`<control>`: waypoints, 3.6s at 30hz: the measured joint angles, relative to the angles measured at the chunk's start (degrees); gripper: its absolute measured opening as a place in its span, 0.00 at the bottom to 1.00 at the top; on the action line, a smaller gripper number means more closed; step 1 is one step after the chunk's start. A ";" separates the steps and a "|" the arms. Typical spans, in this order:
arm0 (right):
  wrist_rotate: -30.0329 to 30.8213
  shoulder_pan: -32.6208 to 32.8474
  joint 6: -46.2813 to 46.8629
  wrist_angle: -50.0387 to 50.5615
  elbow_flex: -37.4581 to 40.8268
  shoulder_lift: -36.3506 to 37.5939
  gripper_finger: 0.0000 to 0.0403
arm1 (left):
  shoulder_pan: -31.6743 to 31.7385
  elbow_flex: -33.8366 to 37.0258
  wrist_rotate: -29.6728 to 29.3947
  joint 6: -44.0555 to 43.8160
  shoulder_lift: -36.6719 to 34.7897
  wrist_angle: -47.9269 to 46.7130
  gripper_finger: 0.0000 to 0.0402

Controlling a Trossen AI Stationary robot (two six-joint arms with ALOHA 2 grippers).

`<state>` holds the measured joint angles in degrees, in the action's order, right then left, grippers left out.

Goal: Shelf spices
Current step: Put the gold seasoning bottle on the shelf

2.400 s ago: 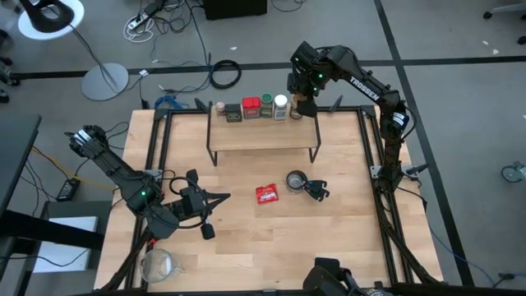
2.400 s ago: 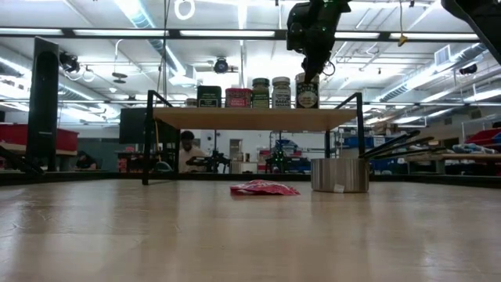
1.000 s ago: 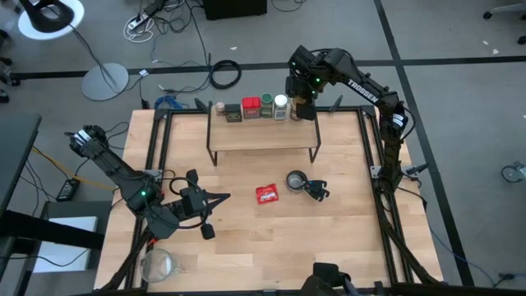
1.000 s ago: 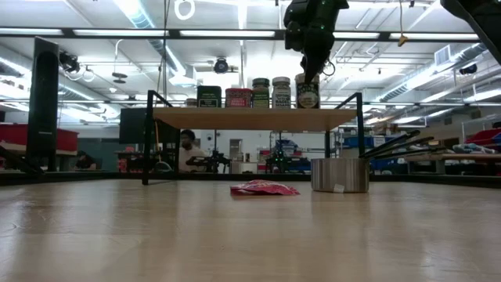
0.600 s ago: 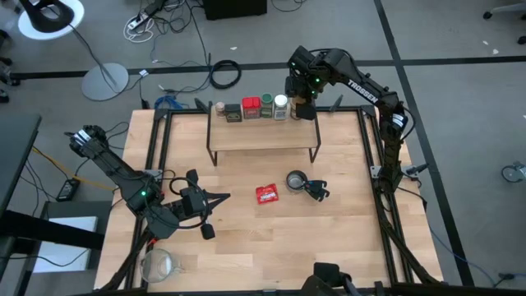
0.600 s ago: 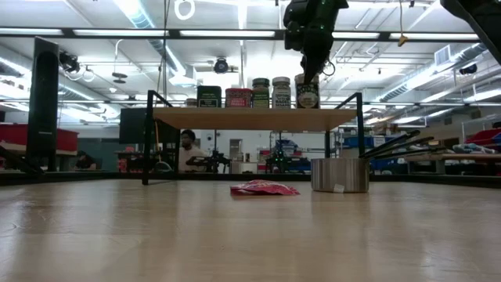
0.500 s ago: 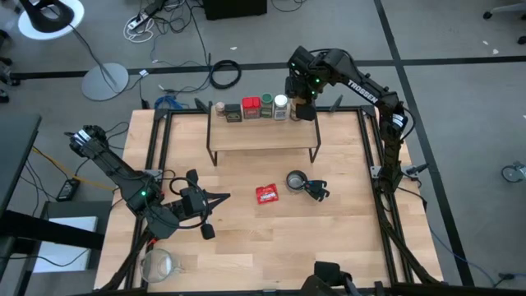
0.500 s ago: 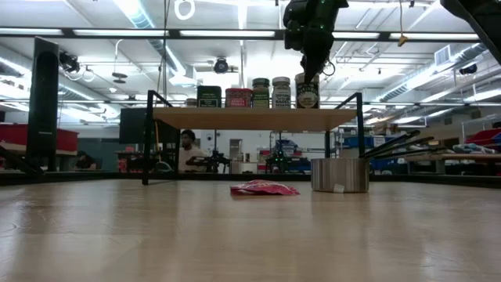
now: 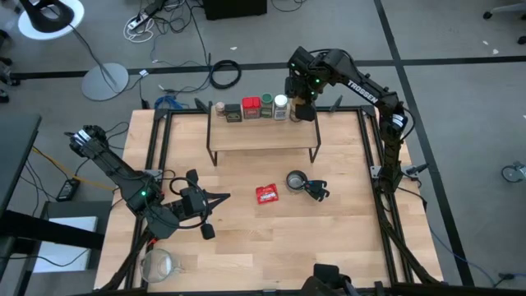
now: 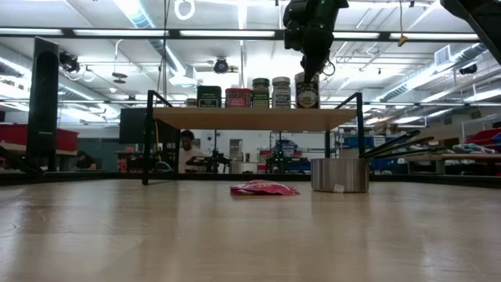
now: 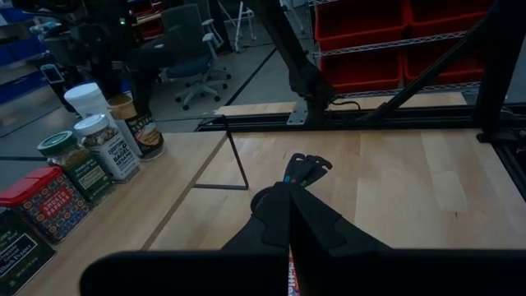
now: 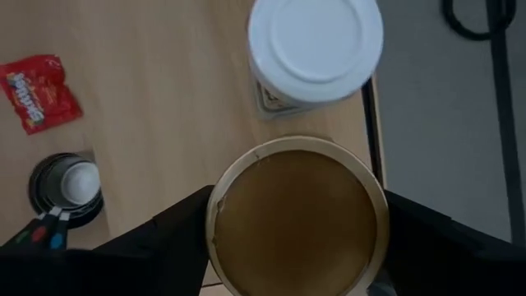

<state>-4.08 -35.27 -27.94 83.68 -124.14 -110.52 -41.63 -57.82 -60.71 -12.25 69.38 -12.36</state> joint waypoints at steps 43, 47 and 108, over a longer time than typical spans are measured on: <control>-0.88 0.83 4.30 0.66 -10.86 0.04 0.82 | 0.02 0.00 0.02 0.02 0.00 -0.92 0.01; -0.79 2.26 3.76 -3.28 -10.17 3.59 0.82 | 0.02 0.00 0.01 0.00 0.00 -0.90 0.01; 27.98 26.24 17.92 -56.08 52.83 30.03 0.00 | 9.70 0.00 -3.49 8.85 -16.92 0.59 0.01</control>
<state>23.91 -9.02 -10.02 27.60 -71.31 -80.49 -31.92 -57.82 -64.20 -3.40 52.46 -11.77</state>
